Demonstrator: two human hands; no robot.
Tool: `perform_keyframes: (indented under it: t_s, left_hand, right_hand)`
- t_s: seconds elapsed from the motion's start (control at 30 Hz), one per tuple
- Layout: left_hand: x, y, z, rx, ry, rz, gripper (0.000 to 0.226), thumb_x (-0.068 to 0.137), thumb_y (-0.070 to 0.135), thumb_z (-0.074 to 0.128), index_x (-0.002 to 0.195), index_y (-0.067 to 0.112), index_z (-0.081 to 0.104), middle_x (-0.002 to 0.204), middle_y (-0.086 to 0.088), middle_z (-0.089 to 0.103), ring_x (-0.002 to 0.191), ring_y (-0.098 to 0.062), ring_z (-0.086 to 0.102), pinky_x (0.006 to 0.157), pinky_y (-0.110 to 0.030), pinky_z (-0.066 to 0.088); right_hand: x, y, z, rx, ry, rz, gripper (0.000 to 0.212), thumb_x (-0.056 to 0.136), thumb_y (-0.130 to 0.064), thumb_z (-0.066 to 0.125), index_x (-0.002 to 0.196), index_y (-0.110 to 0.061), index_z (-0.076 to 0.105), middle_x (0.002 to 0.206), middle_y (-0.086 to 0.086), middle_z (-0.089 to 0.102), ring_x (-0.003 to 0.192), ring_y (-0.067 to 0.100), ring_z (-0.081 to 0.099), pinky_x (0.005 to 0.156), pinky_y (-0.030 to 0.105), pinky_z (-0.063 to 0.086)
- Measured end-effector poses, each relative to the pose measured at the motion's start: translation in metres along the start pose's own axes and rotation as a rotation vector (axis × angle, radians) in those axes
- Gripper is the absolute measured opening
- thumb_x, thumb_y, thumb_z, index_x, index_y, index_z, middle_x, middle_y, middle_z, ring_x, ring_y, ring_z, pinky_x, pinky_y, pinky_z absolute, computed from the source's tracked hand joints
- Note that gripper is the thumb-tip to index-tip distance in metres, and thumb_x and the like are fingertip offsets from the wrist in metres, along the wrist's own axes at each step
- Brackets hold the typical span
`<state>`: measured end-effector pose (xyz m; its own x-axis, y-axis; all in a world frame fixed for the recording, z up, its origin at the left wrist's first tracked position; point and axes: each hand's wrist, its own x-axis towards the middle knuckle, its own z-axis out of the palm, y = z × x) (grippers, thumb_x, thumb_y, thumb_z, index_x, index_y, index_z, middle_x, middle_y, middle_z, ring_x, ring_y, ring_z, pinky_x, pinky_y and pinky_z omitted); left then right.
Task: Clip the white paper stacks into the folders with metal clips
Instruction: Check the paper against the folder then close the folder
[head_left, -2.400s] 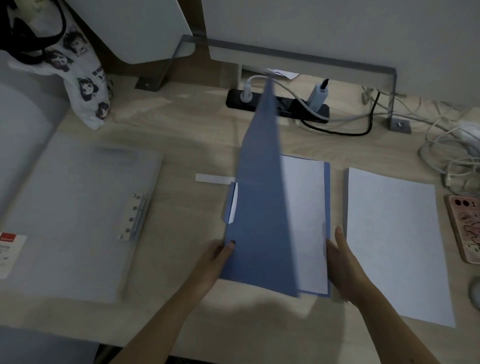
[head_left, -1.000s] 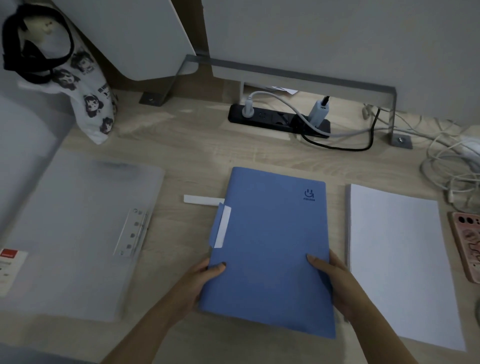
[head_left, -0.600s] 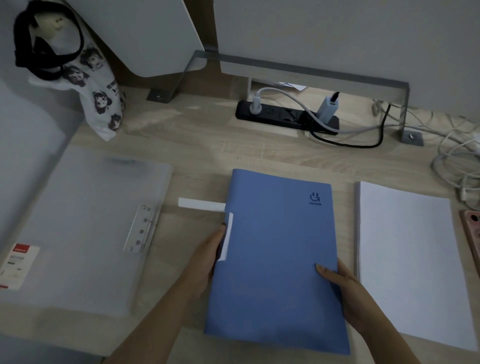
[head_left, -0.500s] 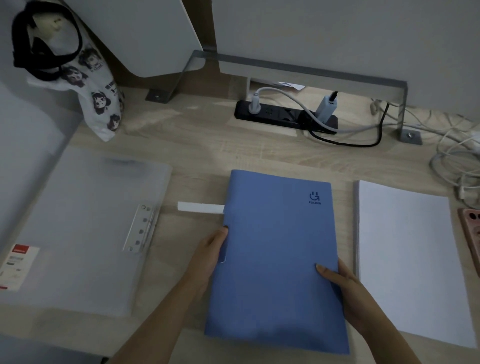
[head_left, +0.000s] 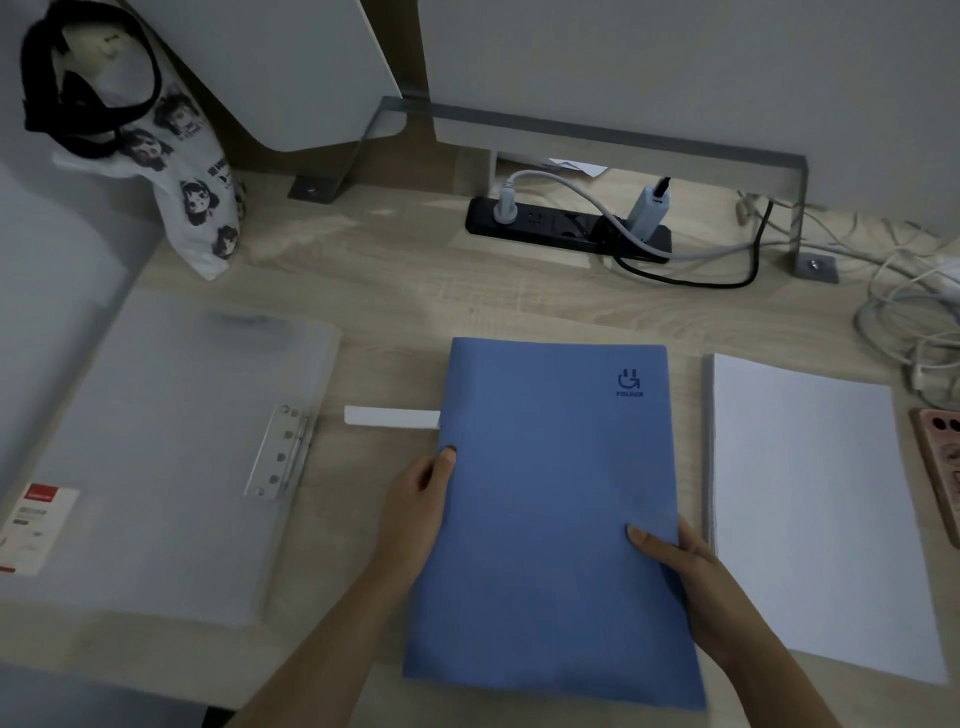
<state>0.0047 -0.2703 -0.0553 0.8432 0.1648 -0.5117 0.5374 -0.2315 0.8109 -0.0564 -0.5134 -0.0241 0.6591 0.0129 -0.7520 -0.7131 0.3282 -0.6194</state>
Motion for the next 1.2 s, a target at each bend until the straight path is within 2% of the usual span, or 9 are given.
perform_keyframes:
  t_s: [0.13,0.27,0.33,0.43,0.5,0.57,0.67,0.77,1.2]
  left_hand:
    - [0.005,0.004,0.001,0.316,0.217,0.162,0.023,0.091,0.033,0.052,0.096,0.011,0.055,0.094,-0.001,0.055,0.090,-0.019,0.053,0.072,-0.026,0.042]
    - [0.021,0.000,-0.012,0.777,0.315,0.484,0.069,0.084,0.056,0.042,0.126,0.003,0.045,0.131,-0.019,0.046,0.123,-0.028,0.036,0.103,-0.043,0.036]
    - [0.030,0.002,-0.021,0.903,0.192,0.544,0.083,0.081,0.072,0.024,0.123,0.006,0.050,0.129,-0.013,0.051,0.127,-0.027,0.038,0.114,-0.044,0.020]
    - [0.040,0.011,-0.029,1.002,0.095,0.553,0.085,0.072,0.081,0.017,0.097,0.012,0.059,0.097,-0.002,0.064,0.101,-0.022,0.057,0.117,-0.038,0.006]
    - [0.039,0.019,-0.028,0.930,0.048,0.493,0.071,0.072,0.076,0.030,0.089,0.012,0.055,0.084,0.000,0.061,0.087,-0.021,0.059,0.112,-0.035,0.024]
    - [0.034,0.025,-0.024,0.790,-0.002,0.365,0.055,0.078,0.066,0.046,0.088,0.013,0.050,0.082,0.000,0.058,0.080,-0.021,0.057,0.081,-0.033,0.043]
    - [0.027,0.030,-0.016,0.726,-0.031,0.235,0.044,0.085,0.057,0.048,0.092,0.014,0.046,0.084,0.000,0.059,0.076,-0.020,0.056,0.063,-0.031,0.037]
    - [0.024,0.030,-0.005,0.640,-0.049,0.136,0.039,0.089,0.052,0.043,0.096,0.014,0.046,0.086,0.002,0.056,0.078,-0.019,0.053,0.064,-0.030,0.036]
    - [0.024,0.012,0.028,0.203,-0.096,-0.124,0.044,0.094,0.046,0.034,0.122,0.016,0.051,0.115,0.003,0.057,0.112,-0.022,0.054,0.098,-0.037,0.040]
  right_hand:
    - [-0.004,-0.002,0.002,0.012,-0.005,-0.012,0.037,0.074,-0.012,0.071,0.108,-0.023,0.062,0.097,0.001,0.075,0.083,0.022,0.072,0.059,0.029,0.058]
    - [-0.008,-0.005,-0.004,0.017,0.010,-0.027,0.033,0.076,-0.012,0.066,0.107,-0.022,0.063,0.096,0.002,0.075,0.083,0.023,0.072,0.060,0.030,0.059]
    - [-0.011,-0.007,-0.008,0.000,0.023,-0.031,0.035,0.074,-0.017,0.068,0.109,-0.022,0.063,0.100,0.003,0.075,0.086,0.024,0.072,0.065,0.032,0.059]
    - [-0.012,-0.009,-0.012,-0.019,0.024,-0.048,0.049,0.064,-0.022,0.079,0.111,-0.022,0.063,0.105,0.005,0.073,0.091,0.026,0.071,0.067,0.034,0.058]
    - [-0.013,-0.009,-0.015,-0.026,0.031,-0.057,0.053,0.062,-0.022,0.079,0.112,-0.022,0.062,0.105,0.004,0.073,0.091,0.026,0.071,0.066,0.034,0.058]
    - [-0.013,-0.010,-0.015,-0.029,0.036,-0.069,0.060,0.057,-0.029,0.079,0.114,-0.021,0.061,0.106,0.004,0.073,0.092,0.026,0.070,0.065,0.033,0.058]
    - [-0.013,-0.008,-0.016,-0.016,0.038,-0.082,0.057,0.061,-0.029,0.077,0.114,-0.021,0.061,0.107,0.004,0.072,0.093,0.027,0.070,0.068,0.035,0.058]
    - [-0.013,-0.008,-0.015,0.005,0.054,-0.080,0.041,0.073,-0.018,0.072,0.113,-0.020,0.061,0.106,0.005,0.073,0.093,0.027,0.070,0.074,0.039,0.057]
    - [-0.013,-0.003,-0.010,0.016,0.117,-0.078,0.034,0.077,-0.017,0.067,0.110,-0.022,0.060,0.096,0.002,0.075,0.084,0.025,0.072,0.065,0.036,0.057]
